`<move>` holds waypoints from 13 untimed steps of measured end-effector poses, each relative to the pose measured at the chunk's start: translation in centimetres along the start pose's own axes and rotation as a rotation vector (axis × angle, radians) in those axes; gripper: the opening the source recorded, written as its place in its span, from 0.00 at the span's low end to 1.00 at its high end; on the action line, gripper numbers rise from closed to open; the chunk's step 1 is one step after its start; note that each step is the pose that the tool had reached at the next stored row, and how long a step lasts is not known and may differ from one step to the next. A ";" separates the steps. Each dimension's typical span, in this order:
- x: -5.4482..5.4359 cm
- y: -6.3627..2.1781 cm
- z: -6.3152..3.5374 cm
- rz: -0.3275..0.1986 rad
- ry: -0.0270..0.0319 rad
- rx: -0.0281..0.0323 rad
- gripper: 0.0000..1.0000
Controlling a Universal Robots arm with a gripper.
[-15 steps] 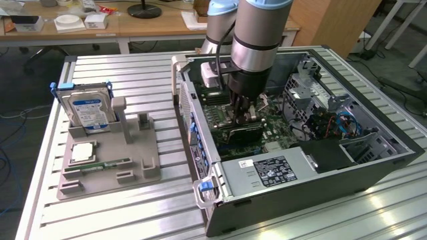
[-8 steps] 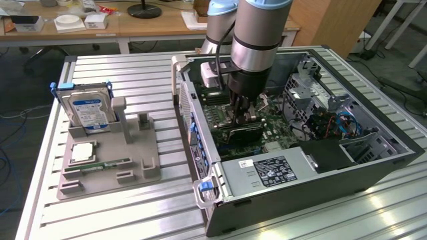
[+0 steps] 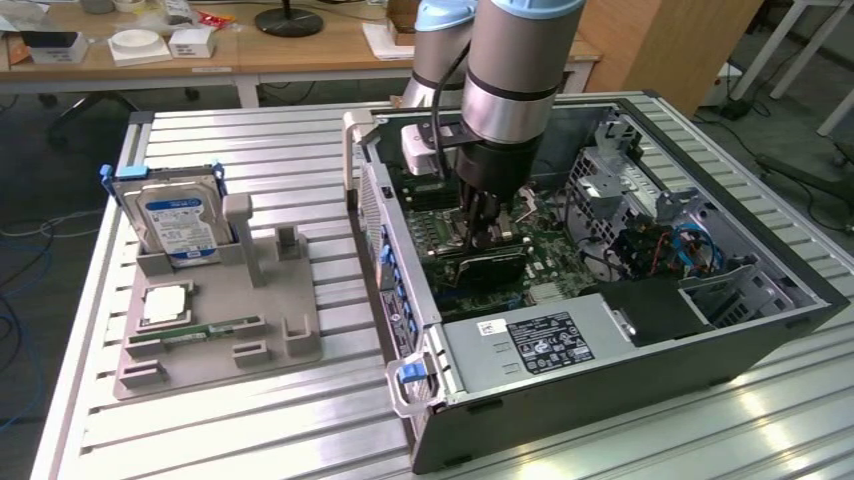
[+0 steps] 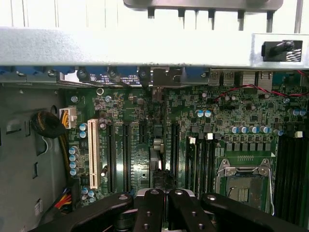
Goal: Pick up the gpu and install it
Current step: 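Press down on the gpu until it lock into place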
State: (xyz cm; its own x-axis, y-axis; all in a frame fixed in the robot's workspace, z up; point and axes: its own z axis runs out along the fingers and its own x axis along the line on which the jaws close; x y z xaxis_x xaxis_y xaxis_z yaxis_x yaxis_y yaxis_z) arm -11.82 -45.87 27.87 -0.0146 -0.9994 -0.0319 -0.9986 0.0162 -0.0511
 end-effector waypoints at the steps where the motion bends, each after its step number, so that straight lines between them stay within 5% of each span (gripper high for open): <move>1: 0.0 0.00 0.00 0.000 0.0000 0.0000 0.10; 6: 0.0 0.15 0.00 0.000 -0.0004 -0.0047 0.10; 13: 0.0 0.24 0.02 0.001 -0.0007 -0.0409 0.10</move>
State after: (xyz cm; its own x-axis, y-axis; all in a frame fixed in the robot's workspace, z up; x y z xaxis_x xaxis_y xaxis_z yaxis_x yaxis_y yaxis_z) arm -12.06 -45.88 27.83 -0.0160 -0.9993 -0.0327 -0.9998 0.0163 -0.0102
